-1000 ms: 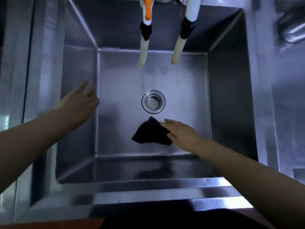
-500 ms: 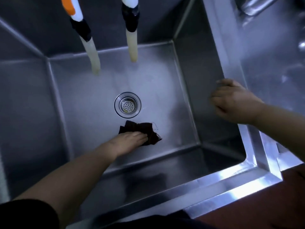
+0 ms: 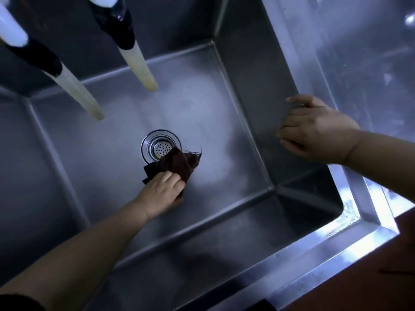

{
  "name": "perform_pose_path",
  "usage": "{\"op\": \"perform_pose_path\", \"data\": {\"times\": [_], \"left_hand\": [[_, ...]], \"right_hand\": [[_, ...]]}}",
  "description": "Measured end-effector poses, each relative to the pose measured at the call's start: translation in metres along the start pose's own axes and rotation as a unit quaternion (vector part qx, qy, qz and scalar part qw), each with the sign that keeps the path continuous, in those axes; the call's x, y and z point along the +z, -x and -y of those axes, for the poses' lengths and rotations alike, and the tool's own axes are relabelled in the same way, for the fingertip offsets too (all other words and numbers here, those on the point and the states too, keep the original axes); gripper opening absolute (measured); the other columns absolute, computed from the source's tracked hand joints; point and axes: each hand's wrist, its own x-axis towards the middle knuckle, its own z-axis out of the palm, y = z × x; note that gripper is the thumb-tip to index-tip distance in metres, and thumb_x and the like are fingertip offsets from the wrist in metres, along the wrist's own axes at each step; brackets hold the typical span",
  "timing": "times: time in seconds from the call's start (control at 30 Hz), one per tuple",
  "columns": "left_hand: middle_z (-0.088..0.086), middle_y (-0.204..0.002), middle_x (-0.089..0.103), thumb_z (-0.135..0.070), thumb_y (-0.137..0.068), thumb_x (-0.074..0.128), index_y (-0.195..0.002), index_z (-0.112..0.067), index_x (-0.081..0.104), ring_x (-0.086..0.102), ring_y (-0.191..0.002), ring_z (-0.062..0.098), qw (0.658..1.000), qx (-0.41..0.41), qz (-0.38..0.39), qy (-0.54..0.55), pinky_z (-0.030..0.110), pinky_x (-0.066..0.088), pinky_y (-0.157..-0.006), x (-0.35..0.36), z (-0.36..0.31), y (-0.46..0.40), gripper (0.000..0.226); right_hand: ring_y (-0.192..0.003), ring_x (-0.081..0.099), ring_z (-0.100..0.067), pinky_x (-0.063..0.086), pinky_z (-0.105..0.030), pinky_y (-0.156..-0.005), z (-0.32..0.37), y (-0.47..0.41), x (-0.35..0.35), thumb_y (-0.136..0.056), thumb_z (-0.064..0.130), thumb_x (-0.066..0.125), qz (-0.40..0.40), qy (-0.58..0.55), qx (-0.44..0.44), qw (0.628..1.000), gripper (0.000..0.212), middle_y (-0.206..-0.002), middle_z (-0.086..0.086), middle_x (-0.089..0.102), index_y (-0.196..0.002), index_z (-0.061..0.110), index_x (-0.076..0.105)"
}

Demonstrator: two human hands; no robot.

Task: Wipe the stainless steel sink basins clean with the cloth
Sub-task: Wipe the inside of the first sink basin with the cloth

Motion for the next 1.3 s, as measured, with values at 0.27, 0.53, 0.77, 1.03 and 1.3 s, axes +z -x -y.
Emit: {"op": "perform_pose_path", "data": {"times": [0.27, 0.53, 0.77, 1.03, 1.3], "left_hand": [[0.013, -0.073, 0.055, -0.008, -0.061, 0.080, -0.069, -0.007, 0.059, 0.055, -0.068, 0.034, 0.971, -0.217, -0.016, 0.100, 0.040, 0.052, -0.061, 0.009, -0.015, -0.002, 0.022], [0.013, -0.079, 0.057, -0.022, -0.080, 0.044, -0.077, -0.004, 0.055, 0.048, -0.078, 0.022, 0.895, -0.283, -0.157, 0.306, 0.029, 0.035, -0.067, -0.004, -0.043, -0.010, 0.022], [0.015, -0.114, 0.065, -0.021, -0.085, 0.044, -0.119, -0.007, 0.054, 0.047, -0.111, 0.024, 0.984, -0.063, -0.127, 0.108, 0.036, 0.035, -0.098, 0.032, -0.047, -0.017, 0.038], [0.014, -0.148, 0.038, -0.053, -0.075, 0.066, -0.143, -0.004, 0.027, 0.016, -0.143, 0.027, 0.993, -0.062, 0.094, -0.023, 0.051, -0.001, -0.114, 0.037, -0.040, -0.071, 0.092], [0.008, -0.154, 0.020, -0.063, -0.062, 0.065, -0.145, -0.015, 0.025, 0.010, -0.143, 0.024, 0.948, -0.311, 0.015, 0.069, 0.047, 0.008, -0.113, -0.027, 0.009, -0.181, 0.104]], "right_hand": [[-0.063, 0.055, -0.028, 0.031, -0.043, -0.111, 0.000, -0.001, 0.000, -0.093, 0.020, 0.041, 0.002, 0.012, -0.003, 1.000, 0.037, -0.065, -0.004, 0.057, -0.064, 0.013, 0.063], [-0.061, 0.053, -0.028, 0.034, -0.045, -0.109, 0.000, 0.000, 0.001, -0.092, 0.019, 0.043, -0.014, 0.016, 0.000, 1.000, 0.036, -0.062, -0.005, 0.054, -0.062, 0.012, 0.061], [-0.058, 0.051, -0.027, 0.034, -0.045, -0.109, -0.002, 0.001, 0.005, -0.092, 0.018, 0.044, -0.020, 0.019, -0.009, 1.000, 0.035, -0.060, -0.004, 0.050, -0.060, 0.014, 0.058], [-0.060, 0.052, -0.027, 0.030, -0.044, -0.112, -0.005, 0.004, 0.010, -0.093, 0.020, 0.041, -0.011, 0.017, -0.002, 1.000, 0.036, -0.062, -0.004, 0.053, -0.063, 0.016, 0.060], [-0.058, 0.049, -0.027, 0.032, -0.044, -0.111, -0.006, 0.003, 0.013, -0.090, 0.019, 0.044, -0.041, 0.002, 0.002, 0.999, 0.033, -0.058, -0.003, 0.049, -0.059, 0.017, 0.054]]}}
